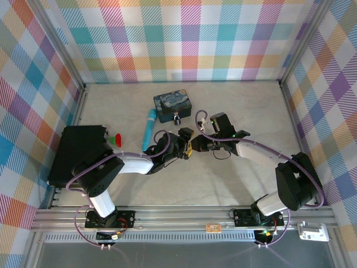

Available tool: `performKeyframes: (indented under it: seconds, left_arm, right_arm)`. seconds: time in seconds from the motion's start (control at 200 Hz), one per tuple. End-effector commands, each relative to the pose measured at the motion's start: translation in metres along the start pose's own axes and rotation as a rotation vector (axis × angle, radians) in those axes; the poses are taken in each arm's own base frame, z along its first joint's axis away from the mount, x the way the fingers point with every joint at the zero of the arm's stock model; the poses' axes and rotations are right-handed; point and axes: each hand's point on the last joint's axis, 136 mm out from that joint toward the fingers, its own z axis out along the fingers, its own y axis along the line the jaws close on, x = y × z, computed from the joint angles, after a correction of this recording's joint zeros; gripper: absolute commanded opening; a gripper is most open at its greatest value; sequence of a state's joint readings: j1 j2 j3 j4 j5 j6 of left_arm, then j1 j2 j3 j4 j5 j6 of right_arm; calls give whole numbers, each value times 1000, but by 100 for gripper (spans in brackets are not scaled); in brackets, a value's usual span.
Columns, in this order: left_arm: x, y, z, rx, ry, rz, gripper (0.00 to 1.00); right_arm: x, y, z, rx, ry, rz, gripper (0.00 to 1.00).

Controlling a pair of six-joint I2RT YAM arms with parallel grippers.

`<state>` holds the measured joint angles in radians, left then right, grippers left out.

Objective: Unlock the padlock with the key

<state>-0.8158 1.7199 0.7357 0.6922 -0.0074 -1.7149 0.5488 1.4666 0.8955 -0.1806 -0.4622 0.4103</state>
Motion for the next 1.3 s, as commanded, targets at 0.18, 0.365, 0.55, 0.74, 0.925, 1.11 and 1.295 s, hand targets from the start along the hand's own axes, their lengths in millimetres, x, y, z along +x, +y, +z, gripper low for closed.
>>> performKeyframes:
  seconds: [0.18, 0.365, 0.55, 0.74, 0.925, 1.11, 1.295]
  left_arm:
    - [-6, -11, -3, 44, -1, -26, 57]
    - [-10, -12, -6, 50, -19, -5, 34]
    - [-10, -18, -10, 57, -26, 34, 1]
    - [-8, -31, -16, 63, -33, 127, 0]
    - [-6, -67, -27, 146, -61, 411, 0]
    - [11, -114, -39, 242, -68, 805, 0]
    - [32, -148, -45, 374, -25, 952, 0]
  right_arm:
    - [9, 4, -6, -25, 34, -23, 0]
    - [8, 3, -10, -19, 28, -27, 0]
    - [3, 3, -15, -21, 10, -36, 0]
    - [-6, 6, -22, -27, -14, -53, 0]
    - [-15, 4, -43, 3, -87, -70, 23]
    - [-34, 14, -76, -42, -206, -115, 44]
    - [-42, 45, -88, -191, -251, -182, 49]
